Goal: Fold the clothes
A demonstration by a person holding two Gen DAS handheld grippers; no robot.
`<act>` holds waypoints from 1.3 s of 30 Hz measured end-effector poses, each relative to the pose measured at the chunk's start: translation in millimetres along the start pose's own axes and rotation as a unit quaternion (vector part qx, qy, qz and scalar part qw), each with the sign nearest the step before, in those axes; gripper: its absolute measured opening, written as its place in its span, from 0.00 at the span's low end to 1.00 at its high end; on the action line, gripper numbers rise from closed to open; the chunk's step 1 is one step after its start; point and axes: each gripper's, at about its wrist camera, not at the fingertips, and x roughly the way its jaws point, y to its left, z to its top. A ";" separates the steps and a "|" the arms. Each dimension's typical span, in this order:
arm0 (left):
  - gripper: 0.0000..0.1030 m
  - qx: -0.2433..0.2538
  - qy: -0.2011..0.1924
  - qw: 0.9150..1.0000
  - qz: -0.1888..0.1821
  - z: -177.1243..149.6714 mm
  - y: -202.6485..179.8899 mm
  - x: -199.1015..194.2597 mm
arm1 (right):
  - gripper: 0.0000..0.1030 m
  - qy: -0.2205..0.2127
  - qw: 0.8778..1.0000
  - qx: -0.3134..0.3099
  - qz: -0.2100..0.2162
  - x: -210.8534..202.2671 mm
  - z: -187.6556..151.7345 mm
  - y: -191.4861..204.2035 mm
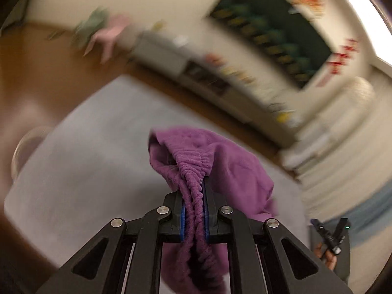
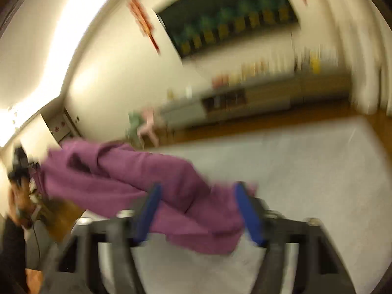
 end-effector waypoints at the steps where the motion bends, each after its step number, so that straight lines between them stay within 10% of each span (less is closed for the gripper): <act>1: 0.08 -0.020 0.013 1.000 0.005 -14.5 21.7 17.1 | 0.67 0.038 0.999 0.007 -0.018 31.8 -12.8 -4.9; 4: 0.08 -0.045 0.030 0.999 -0.004 -37.8 51.2 43.9 | 0.67 0.143 0.986 0.025 -0.077 123.1 -52.7 -20.4; 8: 0.08 -0.028 0.022 0.999 -0.021 -37.4 49.3 58.8 | 0.68 0.125 0.980 -0.034 -0.149 163.5 -75.0 -13.4; 9: 0.08 -0.024 0.021 0.999 -0.024 -35.9 46.1 60.6 | 0.60 0.129 0.979 -0.047 -0.151 173.0 -74.8 -8.2; 11: 0.08 -0.011 0.018 0.999 -0.028 -22.5 29.6 71.4 | 0.06 0.134 0.975 -0.078 -0.161 188.9 -70.5 -0.1; 15: 0.08 0.030 -0.031 0.997 -0.059 24.5 -28.2 58.7 | 0.05 0.089 0.975 -0.093 -0.182 172.3 -21.3 -1.0; 19: 0.08 0.040 -0.093 0.984 -0.149 61.4 -64.0 -3.0 | 0.05 -0.029 0.976 -0.093 -0.197 73.7 56.8 3.9; 22: 0.08 0.066 -0.087 0.983 -0.145 50.4 -56.6 -22.6 | 0.05 -0.063 0.971 -0.106 -0.205 -1.4 66.3 13.5; 27: 0.08 0.082 0.075 0.993 -0.043 -24.2 12.9 50.5 | 0.06 0.074 0.962 -0.116 -0.236 -38.7 -18.7 -28.0; 31: 0.11 0.110 0.197 0.974 0.020 -85.4 58.9 102.9 | 0.11 0.183 0.953 -0.077 -0.228 -23.2 -75.9 -91.7; 34: 0.17 0.121 0.178 0.976 0.032 -86.8 69.6 82.6 | 0.46 0.166 0.957 -0.078 -0.226 -25.8 -59.5 -96.3; 39: 0.50 0.119 0.090 0.989 0.018 -55.5 75.9 34.6 | 0.64 0.109 0.967 -0.084 -0.214 -19.4 -14.7 -79.0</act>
